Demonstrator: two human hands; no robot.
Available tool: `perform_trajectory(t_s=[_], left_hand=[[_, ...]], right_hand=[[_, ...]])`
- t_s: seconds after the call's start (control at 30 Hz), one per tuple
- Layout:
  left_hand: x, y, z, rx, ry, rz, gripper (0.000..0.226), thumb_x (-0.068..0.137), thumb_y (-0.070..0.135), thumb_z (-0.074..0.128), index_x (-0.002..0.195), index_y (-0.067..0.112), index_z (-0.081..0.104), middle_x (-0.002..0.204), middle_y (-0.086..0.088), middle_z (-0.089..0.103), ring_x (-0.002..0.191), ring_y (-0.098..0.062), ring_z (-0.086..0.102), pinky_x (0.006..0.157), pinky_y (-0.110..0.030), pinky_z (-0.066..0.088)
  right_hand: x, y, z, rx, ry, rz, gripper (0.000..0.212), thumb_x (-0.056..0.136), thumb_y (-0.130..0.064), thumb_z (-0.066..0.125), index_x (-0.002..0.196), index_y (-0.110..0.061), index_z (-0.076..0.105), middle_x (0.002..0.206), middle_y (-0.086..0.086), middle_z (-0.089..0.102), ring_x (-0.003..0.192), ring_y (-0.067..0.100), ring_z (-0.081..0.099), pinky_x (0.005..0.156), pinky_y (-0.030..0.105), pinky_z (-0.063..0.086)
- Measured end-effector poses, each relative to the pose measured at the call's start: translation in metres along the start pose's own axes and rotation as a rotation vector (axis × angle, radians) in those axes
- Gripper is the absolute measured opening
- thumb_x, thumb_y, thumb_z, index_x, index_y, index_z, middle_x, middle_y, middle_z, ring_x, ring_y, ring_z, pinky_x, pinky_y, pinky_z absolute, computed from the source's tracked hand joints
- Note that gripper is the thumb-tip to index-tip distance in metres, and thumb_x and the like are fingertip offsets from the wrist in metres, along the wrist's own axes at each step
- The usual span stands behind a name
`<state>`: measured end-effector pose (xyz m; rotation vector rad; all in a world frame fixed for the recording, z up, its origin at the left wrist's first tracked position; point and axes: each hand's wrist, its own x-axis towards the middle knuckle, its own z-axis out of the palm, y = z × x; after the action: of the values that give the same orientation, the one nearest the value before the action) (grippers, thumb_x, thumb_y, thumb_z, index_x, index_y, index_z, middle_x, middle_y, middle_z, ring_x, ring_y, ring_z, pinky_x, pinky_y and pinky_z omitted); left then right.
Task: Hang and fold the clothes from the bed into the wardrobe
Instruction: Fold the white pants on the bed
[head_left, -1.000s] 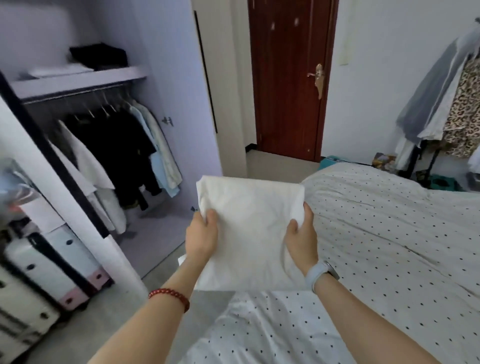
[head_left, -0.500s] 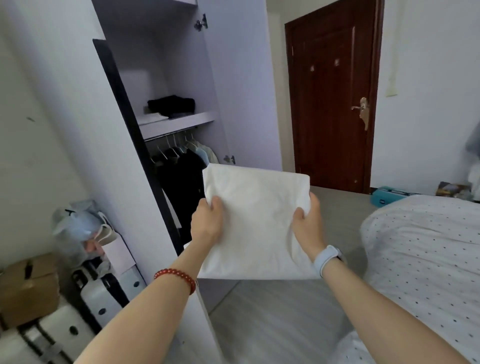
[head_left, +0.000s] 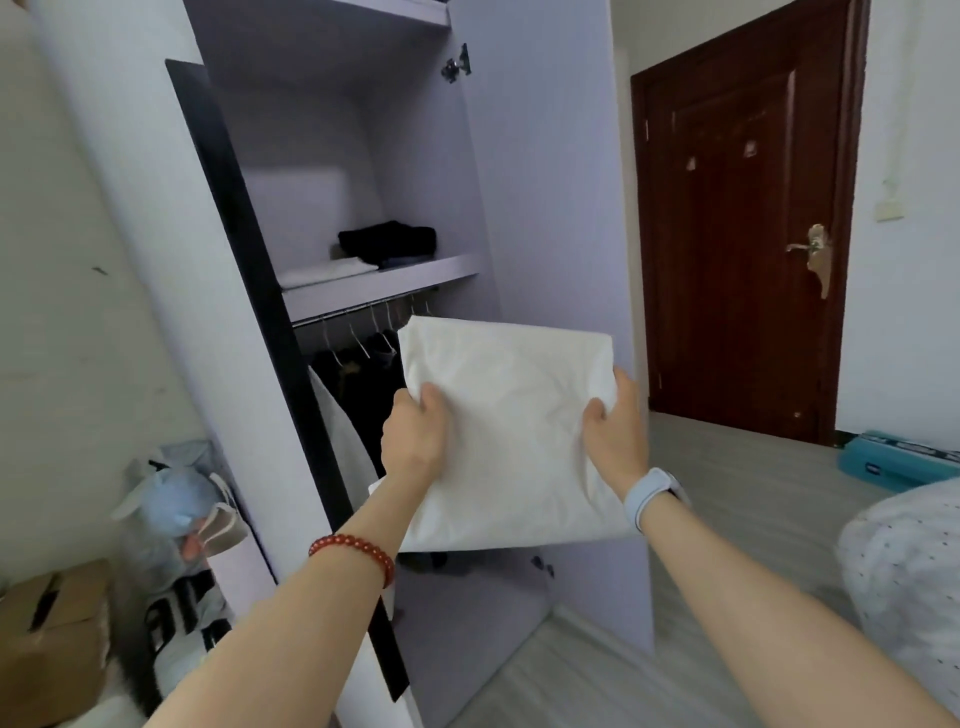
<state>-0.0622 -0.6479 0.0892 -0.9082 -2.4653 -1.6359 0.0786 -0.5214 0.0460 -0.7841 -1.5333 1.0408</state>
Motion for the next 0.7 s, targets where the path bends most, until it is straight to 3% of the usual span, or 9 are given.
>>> perform_trajectory(t_s=[0.13, 0.23, 0.4, 0.57, 0.7], left_hand=[[0.078, 0.0, 0.041, -0.001, 0.095, -0.022, 0.035, 0.099, 0.033, 0.032, 0.108, 0.004, 0.049, 0.095, -0.005, 0.051, 0.084, -0.024, 0.046, 0.073, -0.031, 0.033], [0.162, 0.019, 0.087, -0.024, 0.155, -0.01, 0.037, 0.099, 0.033, 0.032, 0.111, 0.002, 0.05, 0.1, -0.009, 0.054, 0.086, -0.025, 0.047, 0.074, -0.03, 0.033], [0.275, 0.051, 0.116, -0.062, 0.231, 0.011, 0.041, 0.099, 0.037, 0.031, 0.11, 0.003, 0.051, 0.102, -0.012, 0.057, 0.089, -0.028, 0.053, 0.071, -0.032, 0.037], [0.377, 0.059, 0.103, -0.056, 0.366, -0.01, 0.031, 0.1, 0.035, 0.03, 0.105, 0.01, 0.047, 0.1, -0.006, 0.054, 0.087, -0.022, 0.049, 0.075, -0.031, 0.037], [0.452, 0.052, 0.07, 0.05, 0.503, 0.03, 0.043, 0.1, 0.033, 0.03, 0.12, 0.001, 0.05, 0.118, -0.017, 0.057, 0.107, -0.034, 0.052, 0.087, -0.038, 0.041]], right_hand=[[0.09, 0.022, 0.041, 0.075, -0.085, -0.061, 0.05, 0.095, -0.004, 0.036, 0.143, -0.014, 0.026, 0.115, -0.001, 0.051, 0.096, 0.018, 0.052, 0.083, 0.028, 0.042], [0.188, 0.034, 0.073, 0.11, -0.135, -0.117, 0.049, 0.094, -0.001, 0.035, 0.142, -0.011, 0.029, 0.126, 0.0, 0.047, 0.105, 0.013, 0.047, 0.085, 0.022, 0.036], [0.312, 0.019, 0.124, 0.113, -0.189, -0.164, 0.049, 0.094, -0.005, 0.035, 0.141, -0.018, 0.03, 0.115, -0.002, 0.054, 0.099, 0.021, 0.053, 0.085, 0.031, 0.042], [0.393, -0.007, 0.206, 0.187, -0.288, -0.255, 0.049, 0.093, -0.004, 0.035, 0.139, -0.018, 0.03, 0.095, -0.012, 0.05, 0.09, 0.02, 0.051, 0.078, 0.028, 0.037], [0.431, -0.03, 0.28, 0.297, -0.338, -0.309, 0.05, 0.093, -0.002, 0.036, 0.14, -0.015, 0.029, 0.105, -0.007, 0.048, 0.092, 0.015, 0.046, 0.074, 0.017, 0.031]])
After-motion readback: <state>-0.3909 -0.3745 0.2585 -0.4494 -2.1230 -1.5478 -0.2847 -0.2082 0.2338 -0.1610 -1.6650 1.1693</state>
